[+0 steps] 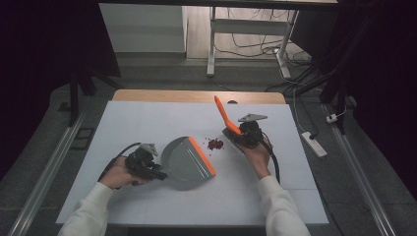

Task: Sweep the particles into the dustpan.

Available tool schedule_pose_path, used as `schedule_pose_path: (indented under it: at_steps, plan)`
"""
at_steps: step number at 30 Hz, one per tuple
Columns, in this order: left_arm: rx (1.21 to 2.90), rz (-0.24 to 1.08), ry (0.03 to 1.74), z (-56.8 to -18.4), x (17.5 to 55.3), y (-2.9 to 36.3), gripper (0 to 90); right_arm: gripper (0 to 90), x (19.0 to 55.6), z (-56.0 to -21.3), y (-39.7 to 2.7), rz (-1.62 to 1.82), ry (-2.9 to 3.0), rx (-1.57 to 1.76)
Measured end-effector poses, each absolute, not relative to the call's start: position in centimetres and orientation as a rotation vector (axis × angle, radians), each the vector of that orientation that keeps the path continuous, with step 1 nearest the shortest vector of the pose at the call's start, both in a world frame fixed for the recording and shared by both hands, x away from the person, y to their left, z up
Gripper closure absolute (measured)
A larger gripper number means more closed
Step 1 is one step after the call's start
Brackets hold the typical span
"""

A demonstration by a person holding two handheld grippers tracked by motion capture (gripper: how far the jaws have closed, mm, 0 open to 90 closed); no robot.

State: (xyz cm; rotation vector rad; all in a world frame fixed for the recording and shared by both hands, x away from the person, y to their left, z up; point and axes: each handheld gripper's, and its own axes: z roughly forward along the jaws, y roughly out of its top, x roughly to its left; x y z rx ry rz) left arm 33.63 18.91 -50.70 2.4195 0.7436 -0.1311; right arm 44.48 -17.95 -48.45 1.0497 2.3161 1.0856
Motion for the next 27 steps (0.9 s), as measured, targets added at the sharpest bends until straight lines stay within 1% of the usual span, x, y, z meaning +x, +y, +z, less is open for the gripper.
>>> schedule_pose_path:
  at_steps: [27]
  plan:
    - [2.431,-0.157,0.784,-50.8,33.6,19.4,61.5,70.6,45.6,-50.1,-15.7,1.058,2.363,1.005]
